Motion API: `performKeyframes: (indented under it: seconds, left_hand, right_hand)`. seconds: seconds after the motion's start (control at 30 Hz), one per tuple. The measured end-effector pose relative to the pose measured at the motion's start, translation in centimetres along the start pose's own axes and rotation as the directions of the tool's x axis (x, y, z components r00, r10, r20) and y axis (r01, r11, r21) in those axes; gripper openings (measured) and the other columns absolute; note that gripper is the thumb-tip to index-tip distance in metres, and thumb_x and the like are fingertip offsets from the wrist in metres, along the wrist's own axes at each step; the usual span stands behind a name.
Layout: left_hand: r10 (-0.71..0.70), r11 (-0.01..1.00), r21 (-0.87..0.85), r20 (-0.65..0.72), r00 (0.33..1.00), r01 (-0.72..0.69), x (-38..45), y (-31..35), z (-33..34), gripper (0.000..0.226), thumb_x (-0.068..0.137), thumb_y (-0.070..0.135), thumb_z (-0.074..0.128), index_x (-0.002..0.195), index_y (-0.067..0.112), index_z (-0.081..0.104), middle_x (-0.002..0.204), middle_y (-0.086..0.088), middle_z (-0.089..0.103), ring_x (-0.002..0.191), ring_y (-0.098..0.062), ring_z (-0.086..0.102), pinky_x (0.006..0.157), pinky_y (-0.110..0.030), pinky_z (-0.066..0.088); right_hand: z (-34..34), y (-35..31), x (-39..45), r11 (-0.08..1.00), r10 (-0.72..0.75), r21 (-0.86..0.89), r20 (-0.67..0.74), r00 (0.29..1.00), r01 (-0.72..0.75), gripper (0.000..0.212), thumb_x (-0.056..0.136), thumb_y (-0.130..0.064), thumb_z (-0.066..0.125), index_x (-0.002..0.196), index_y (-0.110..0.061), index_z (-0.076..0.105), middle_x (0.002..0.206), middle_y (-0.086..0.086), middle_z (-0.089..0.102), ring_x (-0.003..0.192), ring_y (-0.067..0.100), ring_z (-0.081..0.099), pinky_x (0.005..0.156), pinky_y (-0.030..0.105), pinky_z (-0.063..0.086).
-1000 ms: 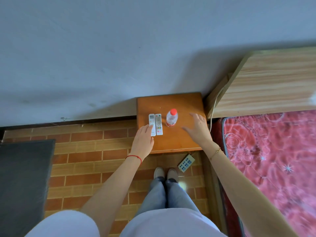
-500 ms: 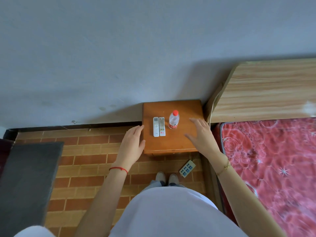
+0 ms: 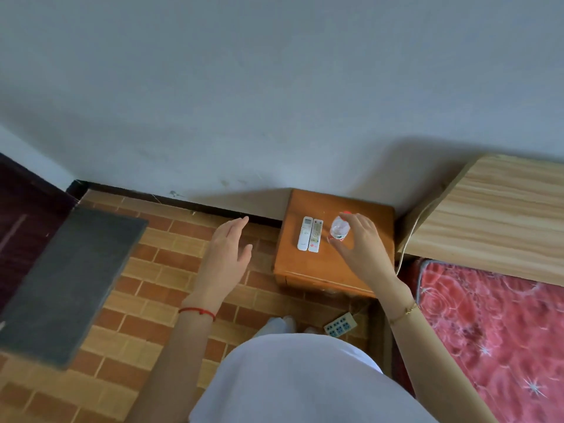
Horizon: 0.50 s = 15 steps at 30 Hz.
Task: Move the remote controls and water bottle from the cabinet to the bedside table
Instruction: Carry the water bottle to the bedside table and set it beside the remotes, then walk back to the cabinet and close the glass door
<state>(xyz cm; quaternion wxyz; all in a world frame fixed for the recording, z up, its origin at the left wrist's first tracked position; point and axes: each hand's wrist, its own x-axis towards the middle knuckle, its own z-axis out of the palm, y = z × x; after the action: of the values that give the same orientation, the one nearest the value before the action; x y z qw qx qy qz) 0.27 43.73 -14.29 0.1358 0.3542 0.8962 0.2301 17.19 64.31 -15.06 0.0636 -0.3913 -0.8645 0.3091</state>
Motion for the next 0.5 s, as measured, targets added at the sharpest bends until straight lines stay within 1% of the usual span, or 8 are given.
performKeyframes:
  seconds: [0.13,0.2,0.27,0.37,0.5]
  left_hand:
    - [-0.137,0.990,-0.022,-0.083,0.987,0.136,-3.2,-1.8,-1.7,0.060,0.095,0.026,0.054,0.149,0.028,0.028,0.153,0.006,0.033,0.141,-0.012,0.032,0.111,-0.030,0.031]
    - [-0.184,0.983,-0.028,-0.123,0.975,0.182,-5.0,-2.6,-2.8,0.059,0.096,0.026,0.054,0.149,0.028,0.029,0.153,0.006,0.033,0.142,-0.013,0.030,0.109,-0.027,0.029]
    - [-0.234,0.972,-0.033,-0.161,0.959,0.232,-6.6,-3.5,-3.8,0.058,0.096,0.027,0.053,0.149,0.028,0.029,0.154,0.005,0.033,0.143,-0.014,0.029,0.109,-0.027,0.030]
    - [-0.332,0.943,-0.068,-0.209,0.920,0.325,-9.0,-5.2,-5.2,0.057,0.097,0.027,0.052,0.149,0.027,0.029,0.154,0.005,0.032,0.143,-0.013,0.030,0.111,-0.031,0.030]
    - [-0.430,0.903,-0.122,-0.277,0.859,0.412,-12.2,-8.3,-6.8,0.055,0.097,0.025,0.052,0.148,0.023,0.031,0.152,0.004,0.036,0.141,-0.013,0.031,0.112,-0.029,0.028]
  right_hand:
    - [0.8,-2.8,0.5,0.990,-0.131,-0.036,0.074,0.989,0.134,0.056,0.089,-0.035,0.064,0.139,-0.025,0.042,0.145,0.001,0.045,0.140,0.021,0.033,0.116,0.045,0.029]
    - [1.4,-4.6,0.6,0.978,-0.196,-0.044,0.115,0.974,0.202,0.054,0.090,-0.034,0.063,0.139,-0.025,0.042,0.145,0.000,0.045,0.140,0.020,0.033,0.115,0.042,0.028]
    - [2.2,-6.7,0.6,0.966,-0.245,-0.045,0.161,0.956,0.255,0.053,0.091,-0.033,0.062,0.140,-0.024,0.043,0.146,0.000,0.045,0.141,0.019,0.031,0.114,0.038,0.027]
    - [3.6,-10.1,0.4,0.945,-0.313,-0.021,0.246,0.918,0.327,0.055,0.092,-0.033,0.060,0.142,-0.023,0.041,0.148,0.001,0.041,0.142,0.021,0.030,0.114,0.041,0.029]
    - [6.5,-14.5,0.1,0.900,-0.406,-0.012,0.342,0.847,0.436,0.054,0.093,-0.034,0.058,0.143,-0.023,0.039,0.148,0.000,0.041,0.141,0.020,0.032,0.116,0.040,0.029]
